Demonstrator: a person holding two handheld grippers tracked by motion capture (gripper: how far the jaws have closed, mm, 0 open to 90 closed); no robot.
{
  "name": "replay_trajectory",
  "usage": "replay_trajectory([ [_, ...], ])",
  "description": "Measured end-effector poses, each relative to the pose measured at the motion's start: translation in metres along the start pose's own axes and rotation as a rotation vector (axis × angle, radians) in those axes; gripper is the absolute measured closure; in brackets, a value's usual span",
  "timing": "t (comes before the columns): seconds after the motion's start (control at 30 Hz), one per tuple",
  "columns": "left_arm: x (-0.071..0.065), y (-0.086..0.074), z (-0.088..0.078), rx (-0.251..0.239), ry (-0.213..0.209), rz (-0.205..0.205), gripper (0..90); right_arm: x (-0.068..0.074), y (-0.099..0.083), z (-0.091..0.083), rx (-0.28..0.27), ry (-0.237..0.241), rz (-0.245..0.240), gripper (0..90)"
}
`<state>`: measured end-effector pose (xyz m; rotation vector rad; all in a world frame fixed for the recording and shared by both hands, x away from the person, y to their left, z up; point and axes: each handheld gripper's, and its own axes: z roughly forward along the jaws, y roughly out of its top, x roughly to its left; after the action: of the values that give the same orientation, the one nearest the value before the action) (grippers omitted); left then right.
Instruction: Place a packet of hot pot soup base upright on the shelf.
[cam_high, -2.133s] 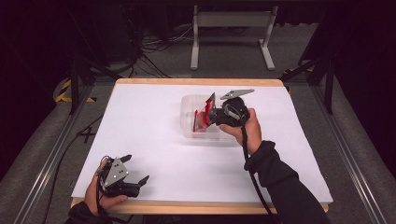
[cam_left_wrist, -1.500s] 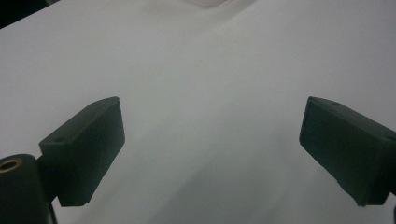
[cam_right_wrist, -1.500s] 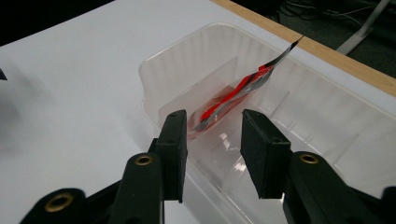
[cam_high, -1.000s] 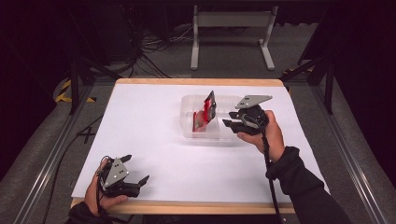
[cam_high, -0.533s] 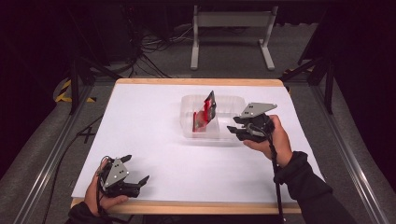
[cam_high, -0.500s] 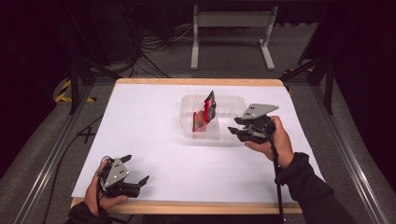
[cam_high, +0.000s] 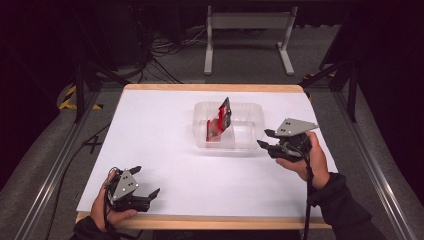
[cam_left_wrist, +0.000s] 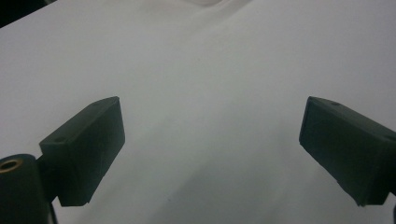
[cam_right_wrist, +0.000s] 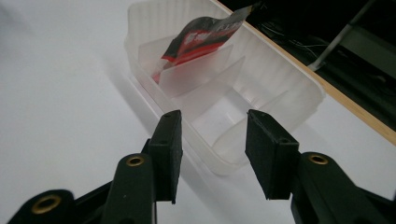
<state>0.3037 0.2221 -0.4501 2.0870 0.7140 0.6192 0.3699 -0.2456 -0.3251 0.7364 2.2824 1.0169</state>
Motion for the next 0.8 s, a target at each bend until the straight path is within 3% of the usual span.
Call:
replay_trajectory([
  [0.37,0.000,0.000,0.000,0.000,-0.001,0.003,7.5,-0.005,-0.026,-0.016,0.009,-0.020,-0.025,52.9],
  [0.63,0.000,0.000,0.000,0.001,0.001,0.001,7.6,-0.005,-0.041,-0.020,0.025,-0.047,-0.071,47.2],
  [0.8,0.000,0.000,0.000,0.003,0.001,0.002,7.6,-0.008,-0.052,-0.019,0.033,-0.035,-0.063,43.0],
])
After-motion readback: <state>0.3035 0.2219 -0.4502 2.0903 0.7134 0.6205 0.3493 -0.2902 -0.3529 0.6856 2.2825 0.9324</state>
